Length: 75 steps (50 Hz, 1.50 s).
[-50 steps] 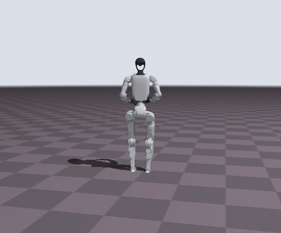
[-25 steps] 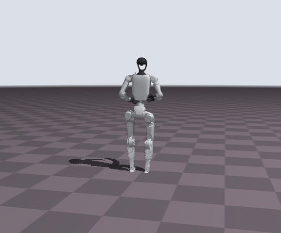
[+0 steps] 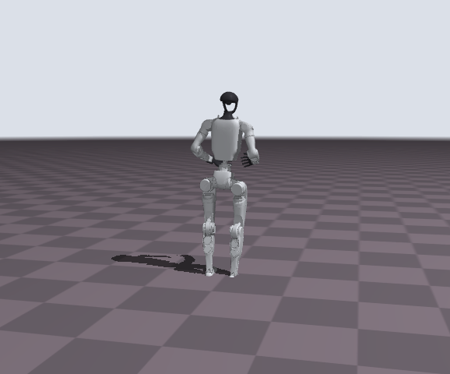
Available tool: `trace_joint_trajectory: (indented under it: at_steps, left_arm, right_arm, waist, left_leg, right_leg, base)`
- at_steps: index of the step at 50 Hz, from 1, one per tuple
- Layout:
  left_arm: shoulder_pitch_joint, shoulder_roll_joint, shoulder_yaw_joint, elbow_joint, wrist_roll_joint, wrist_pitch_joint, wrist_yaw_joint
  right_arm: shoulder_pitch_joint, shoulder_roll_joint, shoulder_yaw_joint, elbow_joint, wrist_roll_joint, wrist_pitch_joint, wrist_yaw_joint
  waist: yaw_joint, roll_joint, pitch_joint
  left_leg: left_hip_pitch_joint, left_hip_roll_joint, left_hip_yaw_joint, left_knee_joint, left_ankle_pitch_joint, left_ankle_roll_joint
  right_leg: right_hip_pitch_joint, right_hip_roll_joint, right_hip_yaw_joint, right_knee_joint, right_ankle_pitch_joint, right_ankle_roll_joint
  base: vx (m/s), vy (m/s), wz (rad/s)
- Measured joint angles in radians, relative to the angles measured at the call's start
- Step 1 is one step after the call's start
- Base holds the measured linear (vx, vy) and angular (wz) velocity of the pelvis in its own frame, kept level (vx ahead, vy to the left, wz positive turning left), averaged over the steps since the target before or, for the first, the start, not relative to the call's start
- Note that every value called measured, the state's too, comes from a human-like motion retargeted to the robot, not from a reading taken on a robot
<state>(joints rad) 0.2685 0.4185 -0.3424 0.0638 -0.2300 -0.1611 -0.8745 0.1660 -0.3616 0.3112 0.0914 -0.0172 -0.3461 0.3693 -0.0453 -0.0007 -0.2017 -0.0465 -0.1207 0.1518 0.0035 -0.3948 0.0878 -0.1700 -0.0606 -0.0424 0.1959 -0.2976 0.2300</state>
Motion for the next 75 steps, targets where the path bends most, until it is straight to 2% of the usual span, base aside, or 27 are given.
trace_joint_trajectory:
  at_steps: [22, 45, 75]
  left_arm:
    - [0.046, 0.021, -0.03, 0.001, -0.061, 0.026, -0.056]
    - [0.063, 0.033, -0.065, 0.007, -0.073, 0.064, -0.115]
    - [0.062, -0.025, -0.057, 0.038, -0.203, 0.084, -0.057]
  right_arm:
    - [-0.027, 0.011, 0.028, 0.033, 0.015, 0.025, 0.038]
    - [-0.046, 0.013, 0.069, 0.073, 0.038, 0.062, 0.099]
    - [-0.094, 0.069, 0.096, 0.183, 0.13, 0.065, 0.003]
  waist:
    - [-0.011, 0.009, -0.009]
    - [-0.016, 0.001, -0.011]
    - [-0.01, -0.011, -0.015]
  left_leg:
    - [0.021, 0.011, 0.057, 0.012, -0.026, 0.001]
    - [0.055, 0.01, 0.083, 0.023, -0.051, 0.006]
    - [0.064, 0.02, 0.122, 0.052, -0.079, 0.012]
  right_leg:
    - [0.04, 0.019, 0.062, -0.081, 0.035, 0.013]
    - [0.038, 0.025, 0.099, -0.031, -0.003, 0.002]
    - [0.05, 0.036, 0.116, -0.052, 0.01, 0.012]
  base:
    - [0.01, -0.01, -0.2]
    - [0.0, 0.0, 0.0]
    - [0.0, 0.0, 0.0]
